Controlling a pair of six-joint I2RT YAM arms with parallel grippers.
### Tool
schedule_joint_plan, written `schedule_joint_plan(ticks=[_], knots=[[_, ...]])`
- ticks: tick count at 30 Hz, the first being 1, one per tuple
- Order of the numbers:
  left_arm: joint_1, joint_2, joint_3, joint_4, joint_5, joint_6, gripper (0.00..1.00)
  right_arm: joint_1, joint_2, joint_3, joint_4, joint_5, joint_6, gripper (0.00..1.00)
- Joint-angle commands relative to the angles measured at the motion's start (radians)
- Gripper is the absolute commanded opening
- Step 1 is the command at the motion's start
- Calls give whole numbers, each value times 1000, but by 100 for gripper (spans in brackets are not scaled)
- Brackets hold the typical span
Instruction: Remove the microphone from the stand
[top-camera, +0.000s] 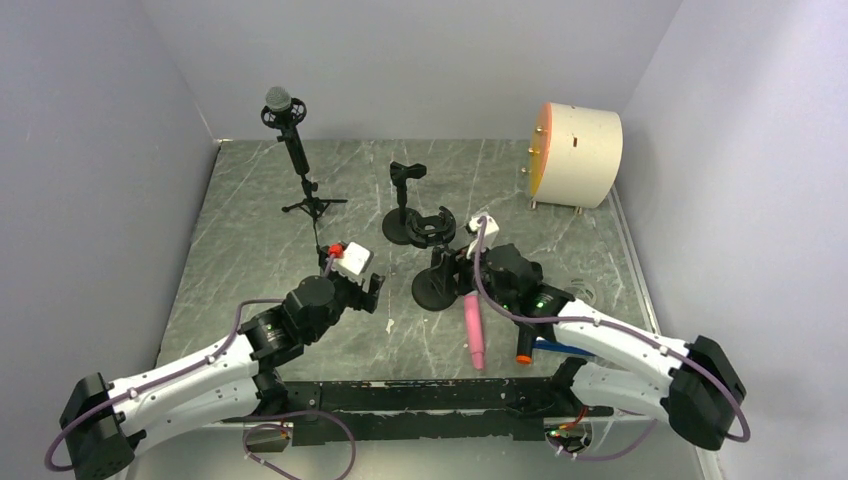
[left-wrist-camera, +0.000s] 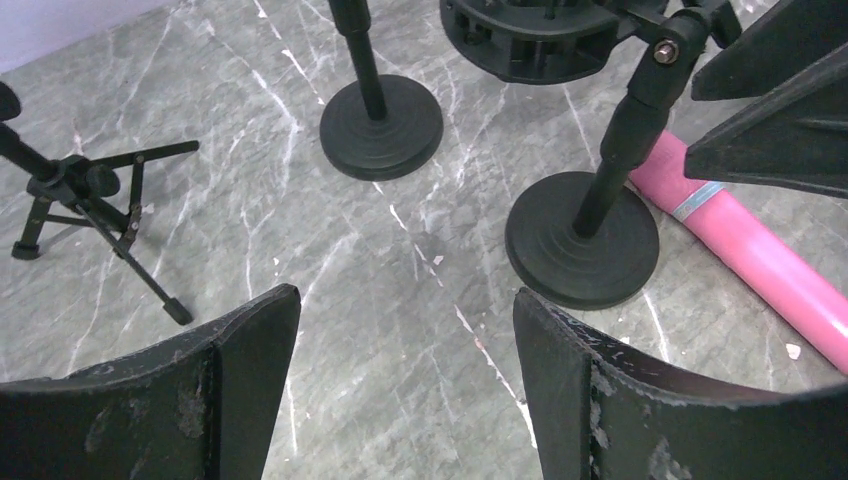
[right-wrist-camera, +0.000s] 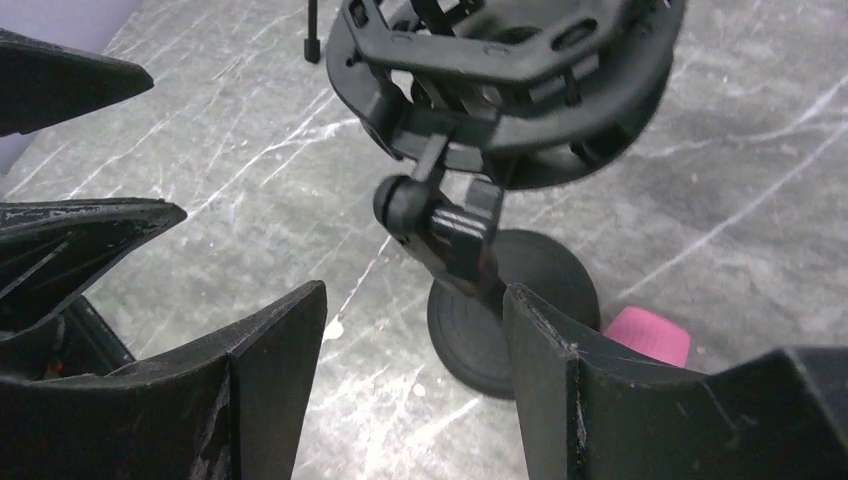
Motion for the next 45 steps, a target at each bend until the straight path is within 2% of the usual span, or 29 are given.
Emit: schedule_joint_plan(ticks=[1,6,14,16,22,29,32,35,39,45], knots=[[-3,-36,1,-32,-56,-35,82,25,66,0,215,105,-70,68],[-3,-61,0,-66,-66,-54,82,36,154,10,288,169,-100,62],[-3,-87,-6,-78,-73,-60,82,51,211,8,292,228,-155,40],[-4,-83,-5,-78,-69,-62,82,52,207,10,276,239,-175,30],[-3,-67,1,-78,-61,-61,82,53,182,49,140,279,-212,22],[-3,-52,2,-68,-59,-51,82,54,162,67,69,342,-221,22],[-3,-47,14,-77,-60,-47,82,53,160,84,40,414,-216,22],[-3,-50,17,-78,-65,-44,82,45,146,69,98,367,-234,24],[-3,-50,17,-90,-85,-42,83,16,187,144,75,346,-195,24],[-4,-5,40,-147,-148,-65,88,-90,255,190,171,302,-153,23]])
